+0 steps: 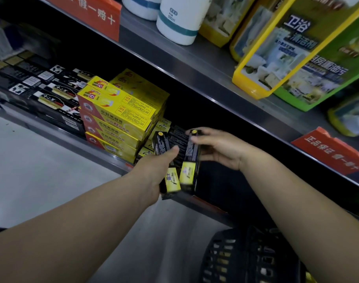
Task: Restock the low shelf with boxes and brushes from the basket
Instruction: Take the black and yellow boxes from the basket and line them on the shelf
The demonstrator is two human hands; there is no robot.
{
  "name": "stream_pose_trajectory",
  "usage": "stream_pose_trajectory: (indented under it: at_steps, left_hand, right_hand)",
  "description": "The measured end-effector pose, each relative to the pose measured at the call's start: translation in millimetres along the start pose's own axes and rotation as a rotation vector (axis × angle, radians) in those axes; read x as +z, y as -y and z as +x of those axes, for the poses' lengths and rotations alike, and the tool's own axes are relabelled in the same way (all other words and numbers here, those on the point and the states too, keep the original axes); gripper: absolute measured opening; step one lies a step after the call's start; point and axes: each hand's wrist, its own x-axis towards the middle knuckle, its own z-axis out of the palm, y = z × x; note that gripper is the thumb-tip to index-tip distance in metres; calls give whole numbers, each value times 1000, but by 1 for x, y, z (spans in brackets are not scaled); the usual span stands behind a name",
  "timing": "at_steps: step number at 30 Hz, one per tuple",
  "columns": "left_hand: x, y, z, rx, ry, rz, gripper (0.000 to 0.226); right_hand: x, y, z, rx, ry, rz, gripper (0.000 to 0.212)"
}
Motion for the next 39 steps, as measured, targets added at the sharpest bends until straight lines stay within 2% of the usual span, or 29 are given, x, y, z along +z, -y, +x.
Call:
stream_pose_trajectory:
  at_steps: [3, 6, 9, 11, 13, 16, 21, 24, 28, 33, 36, 38, 39]
  left_hand:
    - [-2, -3, 2, -8, -84, -47, 52]
    - [-3, -5, 2, -16, -127, -22, 58]
    - [-2, -4, 4, -10, -134, 20, 50]
    - [-1, -3, 6, -22, -123, 54, 45]
    - [0, -3, 8, -20, -140, 78, 56]
    - [-1, -4, 13, 19, -214, 93, 77]
    - [-1, -6, 14, 9, -210, 82, 42]
    - [1, -8, 8, -11, -192, 126, 32]
    - [1, -10, 1, -33, -182, 189, 32]
    - [-1, -10, -4, 30, -142, 210, 36]
    - [-3, -12, -8, 54, -161, 203, 7]
    - [-4, -10, -4, 69, -145, 187, 38]
    - [-5, -9, -1, 84, -137, 182, 46]
  right_hand:
    - [-15, -4, 10, -29, -261, 148, 10]
    - [-27, -6, 31, -116, -452, 209, 27]
    - [-31, -12, 60, -132, -629, -66, 26]
    - [-31, -17, 78, -129, -691, -284, 30]
    - [-28, -24, 95, -135, -652, -378, 35]
    - [-21, -35, 113, -44, -515, -556, 41]
    - [-22, -44, 121, 14, -399, -716, 36]
    - [-19, -42, 121, -9, -334, -776, 42]
    - [-9, -39, 121, -25, -288, -903, 54]
    - [7, -26, 125, -19, -268, -971, 64]
    - [14, -18, 130, -43, -251, -959, 58]
    - [15, -16, 132, -45, -257, -922, 51]
    - [14, -16, 132, -48, -253, -903, 48]
